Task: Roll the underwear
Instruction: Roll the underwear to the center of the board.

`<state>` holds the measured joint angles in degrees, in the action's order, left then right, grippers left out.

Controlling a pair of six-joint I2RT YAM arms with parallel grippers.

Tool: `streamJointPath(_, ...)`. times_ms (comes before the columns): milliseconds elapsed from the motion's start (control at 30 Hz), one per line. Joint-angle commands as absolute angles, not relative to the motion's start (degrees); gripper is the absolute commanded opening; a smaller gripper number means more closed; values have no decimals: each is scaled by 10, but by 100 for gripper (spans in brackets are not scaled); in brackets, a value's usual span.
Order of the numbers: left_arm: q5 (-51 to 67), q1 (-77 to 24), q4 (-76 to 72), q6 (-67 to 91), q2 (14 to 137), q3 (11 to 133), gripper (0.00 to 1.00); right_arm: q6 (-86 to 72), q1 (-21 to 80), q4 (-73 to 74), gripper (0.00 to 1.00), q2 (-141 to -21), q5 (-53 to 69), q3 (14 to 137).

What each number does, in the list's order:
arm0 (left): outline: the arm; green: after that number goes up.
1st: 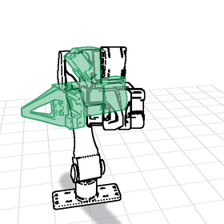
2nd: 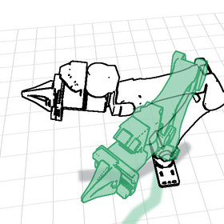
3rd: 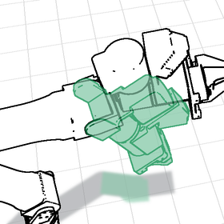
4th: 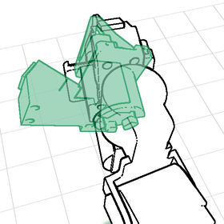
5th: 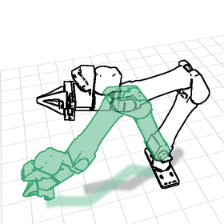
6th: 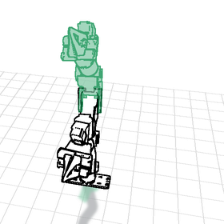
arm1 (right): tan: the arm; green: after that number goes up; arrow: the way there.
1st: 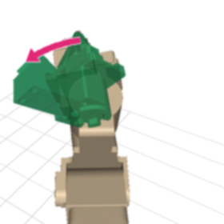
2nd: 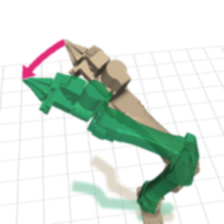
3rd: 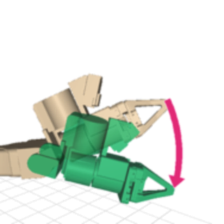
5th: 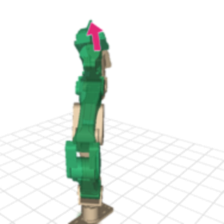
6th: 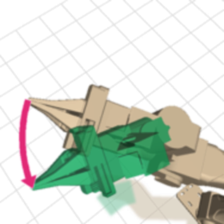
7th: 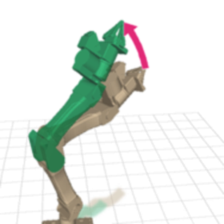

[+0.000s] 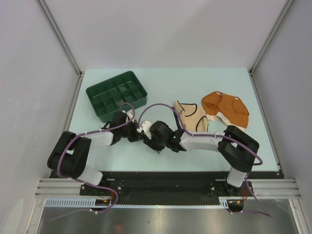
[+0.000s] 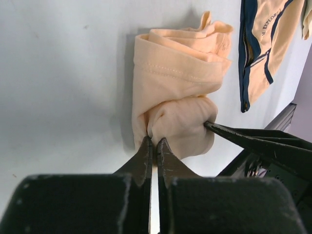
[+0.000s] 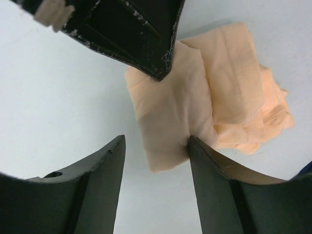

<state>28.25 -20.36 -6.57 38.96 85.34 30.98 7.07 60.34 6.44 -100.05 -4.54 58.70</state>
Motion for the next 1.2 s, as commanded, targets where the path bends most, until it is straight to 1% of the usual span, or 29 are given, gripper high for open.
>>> streamJointPath(0, 293, -189, -21, 372, 855, 319, 0, 91, 615, 30, 59, -1005, -83, 574)
streamJointPath(267, 318, -185, -23, 377, 857, 322, 0, 73, 616, 57, 59, -1064, -96, 574)
streamJointPath(367, 332, -183, -31, 381, 861, 323, 0, 58, 616, 71, 57, -1079, -107, 574)
streamJointPath(467, 341, -182, -33, 384, 863, 324, 0, 43, 616, 80, 44, -1095, -126, 574)
streamJointPath(500, 343, -182, -33, 385, 861, 327, 0, 40, 616, 83, 31, -1100, -131, 574)
streamJointPath(567, 351, -181, -37, 387, 857, 328, 0, 32, 617, 88, 13, -1112, -127, 574)
streamJointPath(600, 352, -180, -35, 387, 854, 329, 0, 29, 616, 95, 0, -1113, -114, 574)
streamJointPath(633, 349, -181, -32, 386, 851, 331, 2, 30, 617, 100, 0, -1112, -98, 574)
streamJointPath(700, 337, -180, -17, 378, 835, 337, 13, 27, 615, 116, 0, -1107, -49, 574)
streamJointPath(733, 331, -179, -11, 372, 828, 338, 26, 23, 614, 121, 0, -1098, -33, 574)
streamJointPath(800, 309, -178, 10, 367, 802, 344, 39, 7, 611, 141, 0, -1087, 15, 576)
streamJointPath(833, 299, -176, 18, 364, 794, 345, 48, 3, 609, 148, 0, -1082, 30, 577)
streamJointPath(900, 274, -175, 39, 355, 767, 347, 52, -14, 604, 160, 0, -1065, 68, 578)
streamJointPath(933, 266, -174, 47, 350, 758, 348, 56, -26, 601, 163, 0, -1062, 85, 579)
streamJointPath(1033, 244, -174, 69, 340, 729, 345, 58, -53, 590, 170, 0, -1049, 142, 584)
streamJointPath(1167, 231, -174, 78, 327, 691, 334, 59, -78, 573, 170, 0, -1045, 216, 596)
